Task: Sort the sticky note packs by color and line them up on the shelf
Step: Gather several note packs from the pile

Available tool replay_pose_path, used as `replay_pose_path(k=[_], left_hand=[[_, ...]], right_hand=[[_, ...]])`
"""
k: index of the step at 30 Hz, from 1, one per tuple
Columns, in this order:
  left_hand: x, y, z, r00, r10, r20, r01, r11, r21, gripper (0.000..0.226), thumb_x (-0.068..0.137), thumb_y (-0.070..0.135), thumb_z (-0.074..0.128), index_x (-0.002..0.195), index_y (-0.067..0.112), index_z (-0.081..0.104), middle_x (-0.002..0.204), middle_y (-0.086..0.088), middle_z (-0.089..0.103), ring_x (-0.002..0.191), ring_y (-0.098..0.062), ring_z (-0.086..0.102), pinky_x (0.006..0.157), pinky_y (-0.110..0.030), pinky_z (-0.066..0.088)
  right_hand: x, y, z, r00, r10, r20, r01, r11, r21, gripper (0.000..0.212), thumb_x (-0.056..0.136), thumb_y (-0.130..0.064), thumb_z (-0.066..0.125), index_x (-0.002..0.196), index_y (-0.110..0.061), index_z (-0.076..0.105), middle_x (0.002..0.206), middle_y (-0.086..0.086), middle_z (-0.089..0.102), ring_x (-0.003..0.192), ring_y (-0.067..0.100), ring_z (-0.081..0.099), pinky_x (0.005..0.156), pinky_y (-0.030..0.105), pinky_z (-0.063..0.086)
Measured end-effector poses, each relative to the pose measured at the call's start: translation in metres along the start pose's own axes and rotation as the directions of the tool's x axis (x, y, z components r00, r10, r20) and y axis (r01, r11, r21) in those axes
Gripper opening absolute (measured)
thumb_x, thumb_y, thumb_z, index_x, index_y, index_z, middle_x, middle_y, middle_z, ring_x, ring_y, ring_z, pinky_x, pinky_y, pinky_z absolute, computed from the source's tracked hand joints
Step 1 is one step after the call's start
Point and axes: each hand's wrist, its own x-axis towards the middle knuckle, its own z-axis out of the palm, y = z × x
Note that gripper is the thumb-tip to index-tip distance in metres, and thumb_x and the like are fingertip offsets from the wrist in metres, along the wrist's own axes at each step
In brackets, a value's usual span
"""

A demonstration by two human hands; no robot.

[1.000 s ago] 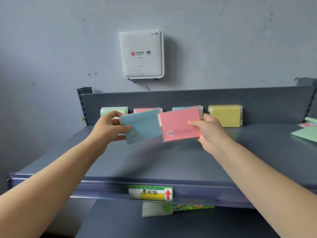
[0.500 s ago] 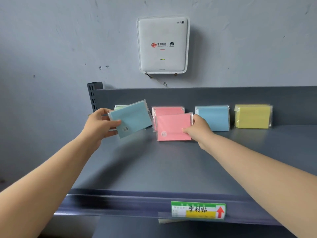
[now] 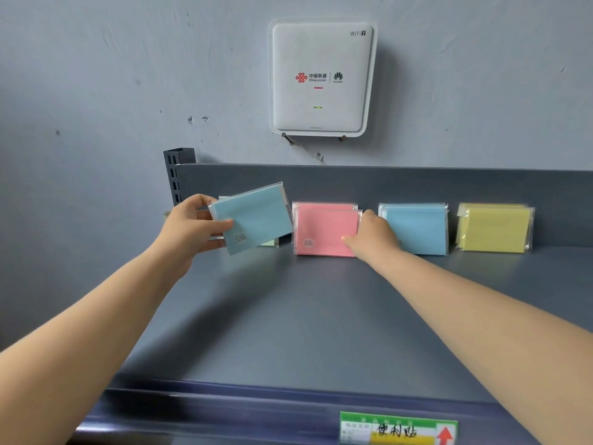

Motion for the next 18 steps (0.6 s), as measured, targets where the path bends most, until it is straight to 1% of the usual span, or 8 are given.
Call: replay_pose_path(k=[3,5,8,10,12,15,17,18], left_hand=[[-0.002,0.001,0.005,1.000,0.011,0.025,-0.012,1.000,0.004,0.027,0.083,-0.008,0.061,0.080,0.015,0.048,0.085,-0.002,0.065,0.075,-0.020,0.065,0.050,-0.021,0.057],[-0.005,0.002,0.008,0.999,0.021,0.039,-0.022,1.000,0.021,0.027,0.082,-0.009,0.061,0.080,0.015,0.049,0.086,-0.004,0.065,0.076,-0.020,0.065,0.051,-0.021,0.057],[-0.007,0.002,0.014,0.998,0.029,0.060,-0.032,0.998,0.045,0.026,0.082,-0.009,0.062,0.081,0.014,0.049,0.087,-0.006,0.065,0.076,-0.020,0.066,0.052,-0.023,0.057],[-0.009,0.003,0.021,0.997,0.027,0.071,-0.032,0.998,0.062,0.026,0.082,-0.008,0.062,0.081,0.014,0.049,0.088,-0.007,0.065,0.079,-0.021,0.066,0.056,-0.025,0.059],[-0.012,0.004,0.032,0.995,0.024,0.098,-0.031,0.997,0.074,0.026,0.082,-0.009,0.062,0.080,0.014,0.049,0.089,-0.008,0.065,0.080,-0.022,0.066,0.059,-0.027,0.060],[-0.016,0.005,0.053,0.988,0.015,0.151,-0.027,0.997,0.075,0.028,0.082,-0.010,0.061,0.080,0.014,0.048,0.086,-0.008,0.064,0.076,-0.021,0.065,0.059,-0.026,0.059],[-0.019,0.006,0.070,0.983,0.016,0.183,-0.033,0.995,0.093,0.028,0.082,-0.011,0.060,0.080,0.014,0.047,0.086,-0.009,0.063,0.075,-0.021,0.064,0.057,-0.025,0.059],[-0.021,0.005,0.079,0.980,0.017,0.201,-0.040,0.993,0.111,0.028,0.082,-0.010,0.060,0.081,0.014,0.047,0.085,-0.009,0.063,0.074,-0.020,0.064,0.056,-0.024,0.059]], right_hand=[[0.002,-0.001,0.003,0.999,0.039,0.036,-0.039,0.999,-0.005,0.042,0.085,-0.011,0.059,0.120,-0.001,0.039,0.118,0.013,0.056,0.102,0.031,0.057,0.068,0.030,0.038],[0.002,-0.002,0.005,0.998,0.044,0.050,-0.043,0.999,-0.015,0.043,0.082,-0.007,0.058,0.119,-0.001,0.037,0.116,0.012,0.056,0.099,0.030,0.057,0.067,0.029,0.038],[-0.001,-0.002,0.003,1.000,0.001,0.029,0.001,0.999,-0.040,0.046,0.080,-0.005,0.060,0.118,-0.001,0.034,0.119,0.014,0.052,0.101,0.031,0.057,0.066,0.030,0.037],[-0.005,0.000,-0.003,0.999,-0.040,0.026,0.041,0.998,-0.037,0.049,0.080,-0.008,0.064,0.117,-0.002,0.032,0.121,0.013,0.048,0.093,0.029,0.054,0.065,0.031,0.037],[-0.007,0.004,-0.012,0.995,-0.094,0.040,0.094,0.996,0.013,0.051,0.081,-0.011,0.066,0.118,-0.003,0.032,0.121,0.012,0.045,0.087,0.027,0.049,0.067,0.032,0.039],[-0.009,0.017,-0.032,0.979,-0.193,0.062,0.188,0.978,0.086,0.051,0.082,-0.010,0.061,0.124,-0.006,0.033,0.121,0.010,0.046,0.092,0.024,0.048,0.074,0.030,0.042],[-0.013,0.028,-0.046,0.967,-0.224,0.119,0.198,0.959,0.201,0.051,0.082,-0.009,0.058,0.128,-0.010,0.036,0.113,0.004,0.050,0.091,0.019,0.048,0.075,0.027,0.039],[-0.015,0.036,-0.052,0.962,-0.224,0.156,0.174,0.943,0.283,0.051,0.081,-0.009,0.059,0.128,-0.012,0.038,0.108,0.001,0.053,0.089,0.018,0.050,0.075,0.026,0.038]])
